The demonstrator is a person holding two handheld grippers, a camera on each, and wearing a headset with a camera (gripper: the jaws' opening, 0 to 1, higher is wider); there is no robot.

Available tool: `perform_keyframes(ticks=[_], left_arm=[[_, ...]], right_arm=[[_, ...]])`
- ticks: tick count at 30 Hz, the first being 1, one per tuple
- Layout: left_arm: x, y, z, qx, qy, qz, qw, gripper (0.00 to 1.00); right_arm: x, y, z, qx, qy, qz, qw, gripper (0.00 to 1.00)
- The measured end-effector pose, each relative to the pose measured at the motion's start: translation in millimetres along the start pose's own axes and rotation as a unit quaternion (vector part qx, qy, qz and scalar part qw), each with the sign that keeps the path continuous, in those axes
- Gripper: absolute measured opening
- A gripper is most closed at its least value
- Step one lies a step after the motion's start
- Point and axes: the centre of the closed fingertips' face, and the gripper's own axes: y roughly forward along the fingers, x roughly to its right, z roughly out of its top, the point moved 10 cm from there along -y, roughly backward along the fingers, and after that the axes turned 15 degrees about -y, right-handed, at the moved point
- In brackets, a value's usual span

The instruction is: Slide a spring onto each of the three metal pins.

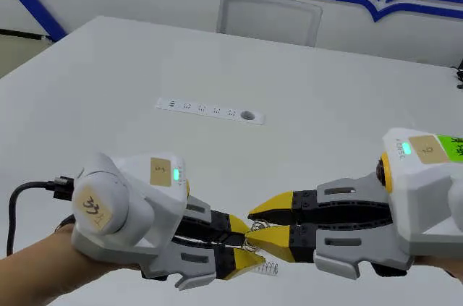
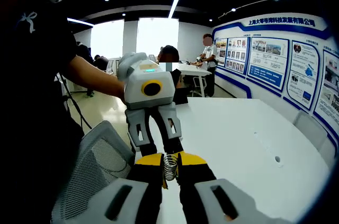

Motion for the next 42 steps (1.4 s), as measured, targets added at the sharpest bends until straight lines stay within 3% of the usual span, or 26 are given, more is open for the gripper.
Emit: perform_keyframes(ticks=[5,11,16,18,25,33,37,42], left_arm=[[1.1,0.0,-1.7,-0.001,-0.001,0.001,1.0,0.1],[-0.4,-1.7,-1.1,0.007,-0.006,0.006,0.9999,0.1],[-1.2,-1.7,-0.6,0.015,-0.019,0.007,0.9997,0.1],[-2.8,-1.6,-1.6,0.013,-0.042,0.002,0.999,0.11],[-7.1,-5.8,-2.0,0.03,-0.033,0.018,0.9988,0.13],[-13.7,-13.5,-7.4,0.028,-0.043,0.039,0.9979,0.3],[-15.9,-18.4,-4.2,0.058,-0.066,0.039,0.9954,0.39],[-24.9,-22.5,-5.0,0.058,-0.068,0.062,0.9941,0.49]], right_arm=[[-1.6,4.1,0.7,0.001,0.006,0.005,1.0,0.11],[-1.3,5.4,2.9,0.0,0.005,-0.007,1.0,0.1],[-1.3,4.9,4.6,-0.001,0.004,-0.015,0.9999,0.1],[-1.0,4.8,3.6,-0.004,0.008,-0.017,0.9998,0.1],[4.2,1.7,1.7,-0.003,0.016,-0.037,0.9992,0.1],[14.1,-8.1,-1.4,0.0,0.026,-0.061,0.9978,0.1],[22.1,-14.6,-7.1,-0.005,0.031,-0.078,0.9964,0.1],[32.7,-23.0,-15.7,-0.014,0.039,-0.101,0.9941,0.1]])
